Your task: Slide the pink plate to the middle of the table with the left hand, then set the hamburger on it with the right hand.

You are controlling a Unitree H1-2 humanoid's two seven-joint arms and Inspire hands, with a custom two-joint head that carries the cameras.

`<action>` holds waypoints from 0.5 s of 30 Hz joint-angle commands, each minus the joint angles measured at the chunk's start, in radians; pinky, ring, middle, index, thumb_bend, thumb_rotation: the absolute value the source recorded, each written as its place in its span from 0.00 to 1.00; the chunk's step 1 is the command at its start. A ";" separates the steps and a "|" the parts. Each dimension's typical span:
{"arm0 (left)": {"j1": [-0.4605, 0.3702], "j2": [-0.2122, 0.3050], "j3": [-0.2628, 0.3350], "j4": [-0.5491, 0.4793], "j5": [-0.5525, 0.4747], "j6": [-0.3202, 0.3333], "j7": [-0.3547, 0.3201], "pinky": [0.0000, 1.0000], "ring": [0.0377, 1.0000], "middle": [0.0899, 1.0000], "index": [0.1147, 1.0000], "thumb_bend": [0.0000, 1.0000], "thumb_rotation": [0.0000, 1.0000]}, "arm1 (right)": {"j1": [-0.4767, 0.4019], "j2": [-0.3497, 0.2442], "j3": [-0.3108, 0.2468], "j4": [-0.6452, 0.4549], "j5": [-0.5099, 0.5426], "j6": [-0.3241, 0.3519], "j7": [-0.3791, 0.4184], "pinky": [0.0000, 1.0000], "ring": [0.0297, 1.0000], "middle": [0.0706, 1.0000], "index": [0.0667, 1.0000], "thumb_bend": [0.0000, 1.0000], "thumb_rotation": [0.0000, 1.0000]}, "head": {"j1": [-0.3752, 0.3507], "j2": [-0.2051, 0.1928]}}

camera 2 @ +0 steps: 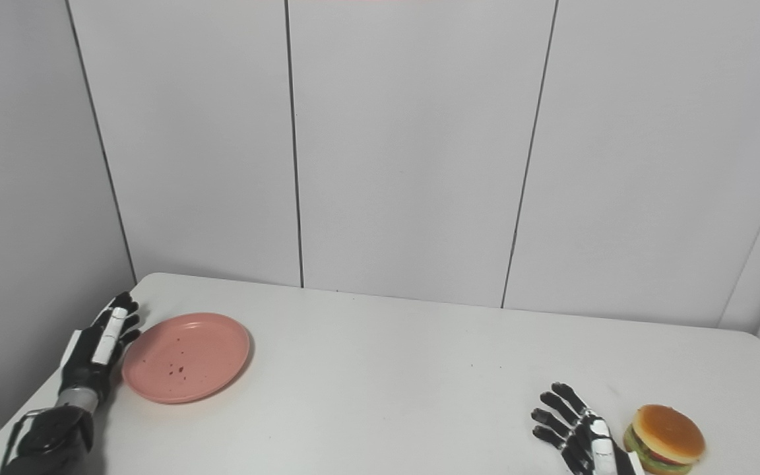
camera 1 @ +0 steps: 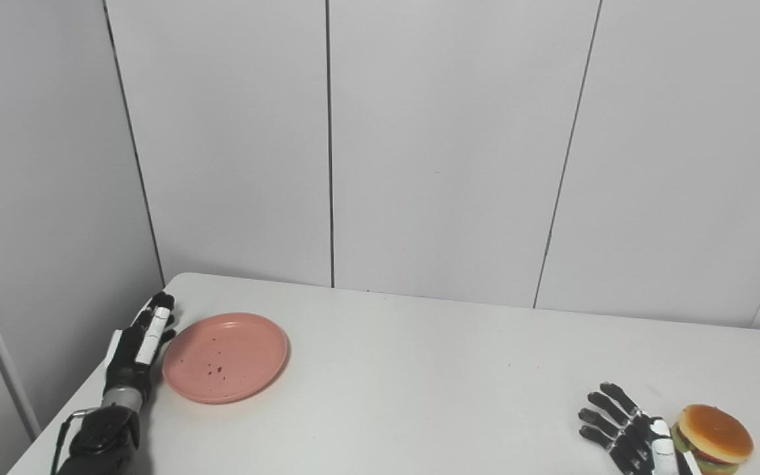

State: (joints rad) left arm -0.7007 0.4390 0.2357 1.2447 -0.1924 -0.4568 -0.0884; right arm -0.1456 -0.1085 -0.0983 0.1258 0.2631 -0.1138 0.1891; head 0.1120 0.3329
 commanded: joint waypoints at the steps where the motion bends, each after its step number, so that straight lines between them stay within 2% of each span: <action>1: -0.040 -0.016 -0.014 -0.003 0.006 -0.010 -0.029 0.85 0.89 0.88 0.86 0.94 0.84 | 0.083 0.019 0.013 0.068 0.004 -0.027 0.020 0.76 0.77 0.82 0.82 0.79 0.97 | -0.001 0.002; 9: -0.047 -0.038 -0.005 -0.003 -0.030 -0.001 -0.078 0.85 0.90 0.89 0.87 0.91 0.82 | 0.085 0.021 0.015 0.059 0.000 -0.020 0.014 0.75 0.77 0.82 0.82 0.79 0.96 | -0.005 0.007; 15: -0.052 -0.052 0.007 -0.021 -0.059 0.021 -0.111 0.86 0.89 0.88 0.82 0.91 0.78 | 0.087 0.022 0.018 0.053 -0.009 -0.016 0.010 0.75 0.77 0.82 0.82 0.79 0.97 | -0.007 0.012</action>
State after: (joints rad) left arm -0.7065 0.4054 0.2475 1.2365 -0.2416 -0.4510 -0.1569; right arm -0.1422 -0.1103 -0.0953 0.1209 0.2551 -0.1137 0.1884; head 0.1043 0.3436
